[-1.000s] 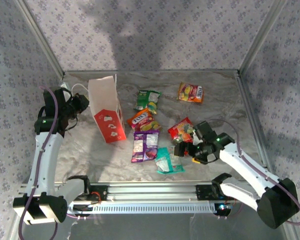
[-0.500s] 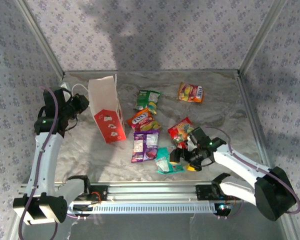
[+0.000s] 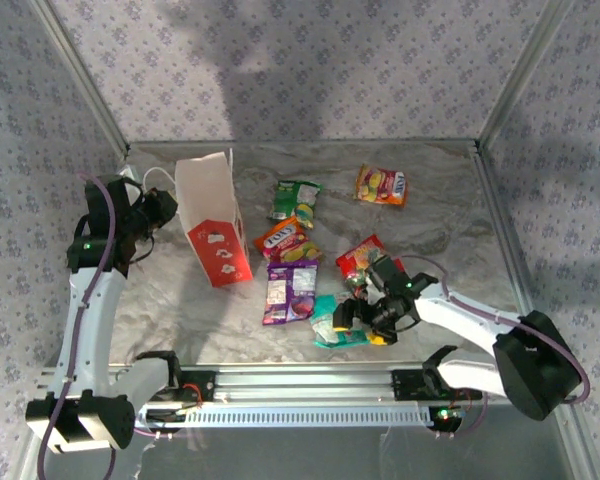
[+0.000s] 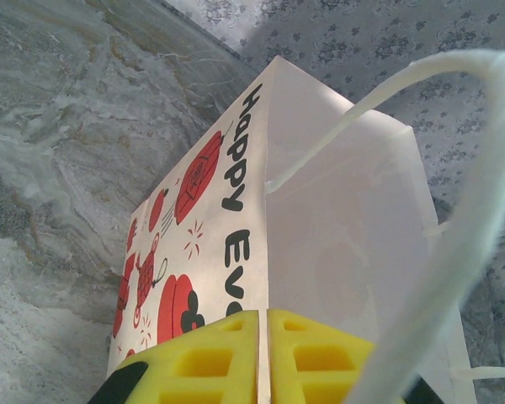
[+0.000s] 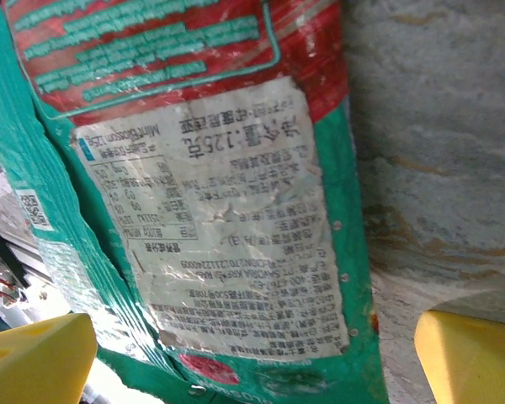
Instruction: Place the snacks into the paper bag
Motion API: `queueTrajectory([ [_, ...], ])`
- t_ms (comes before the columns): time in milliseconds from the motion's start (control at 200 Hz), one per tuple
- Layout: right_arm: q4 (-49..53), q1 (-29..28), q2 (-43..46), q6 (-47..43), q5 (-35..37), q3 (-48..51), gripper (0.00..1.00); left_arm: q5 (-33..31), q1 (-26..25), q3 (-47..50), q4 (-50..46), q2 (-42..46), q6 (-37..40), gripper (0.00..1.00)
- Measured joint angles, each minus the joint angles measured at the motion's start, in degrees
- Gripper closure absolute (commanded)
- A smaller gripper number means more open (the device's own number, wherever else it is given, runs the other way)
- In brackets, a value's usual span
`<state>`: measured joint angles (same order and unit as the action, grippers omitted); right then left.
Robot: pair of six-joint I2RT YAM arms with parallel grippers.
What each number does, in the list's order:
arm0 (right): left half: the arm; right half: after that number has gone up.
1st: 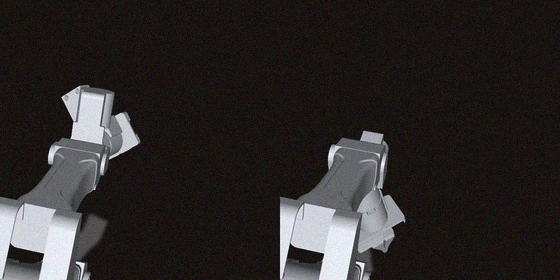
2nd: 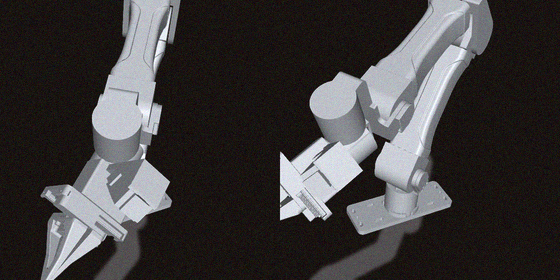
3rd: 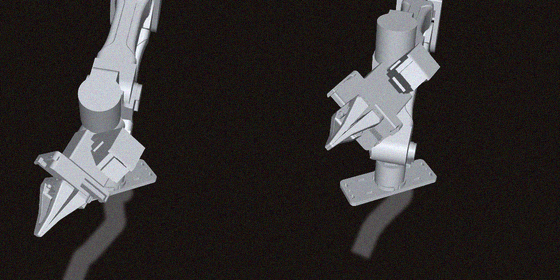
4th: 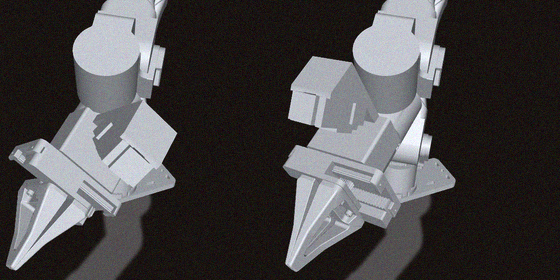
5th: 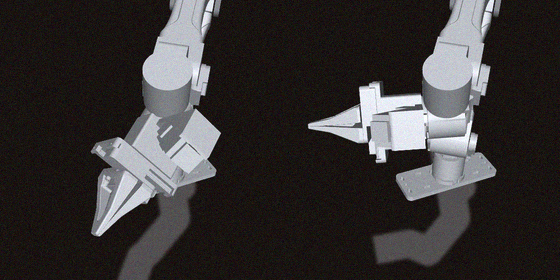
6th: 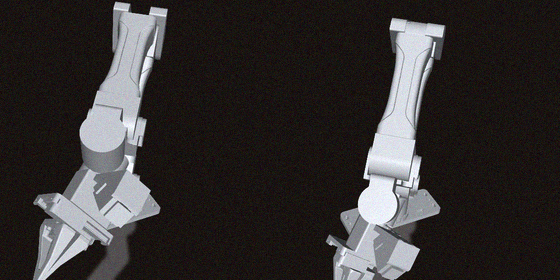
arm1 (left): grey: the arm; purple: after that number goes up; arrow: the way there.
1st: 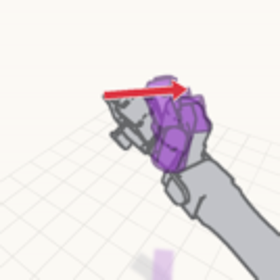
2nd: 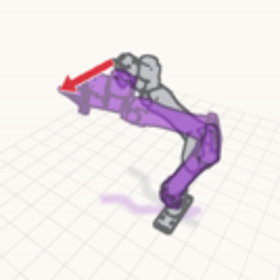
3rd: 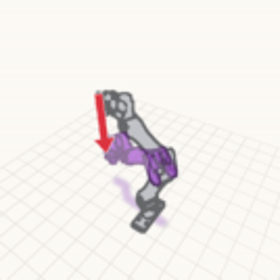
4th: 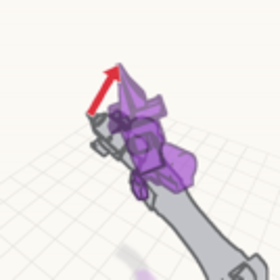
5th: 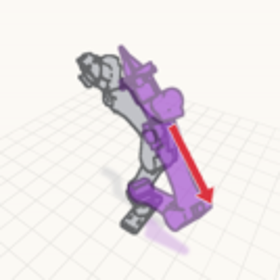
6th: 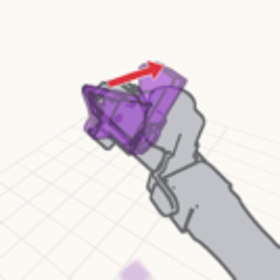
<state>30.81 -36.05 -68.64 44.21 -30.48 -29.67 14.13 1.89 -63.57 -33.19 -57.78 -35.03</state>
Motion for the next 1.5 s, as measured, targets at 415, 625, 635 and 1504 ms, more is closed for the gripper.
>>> queueTrajectory([
  [415,-11.47,-1.18,-1.01,3.96,-0.46,0.00,0.00,0.00,0.00,0.00,-0.04,0.04,0.20,0.90],
  [625,-12.96,-1.16,-3.76,4.28,-0.17,-0.48,0.00,-0.04,0.00,0.00,-0.48,0.35,0.87,0.90],
  [635,-12.92,-1.16,-3.87,4.28,-0.15,-0.61,0.00,-0.07,0.00,0.00,-0.55,0.39,0.90,0.90],
  [1504,-3.76,-7.98,-14.27,-2.14,13.25,-12.22,0.50,-0.44,0.00,0.00,-1.73,1.16,1.55,0.91],
])
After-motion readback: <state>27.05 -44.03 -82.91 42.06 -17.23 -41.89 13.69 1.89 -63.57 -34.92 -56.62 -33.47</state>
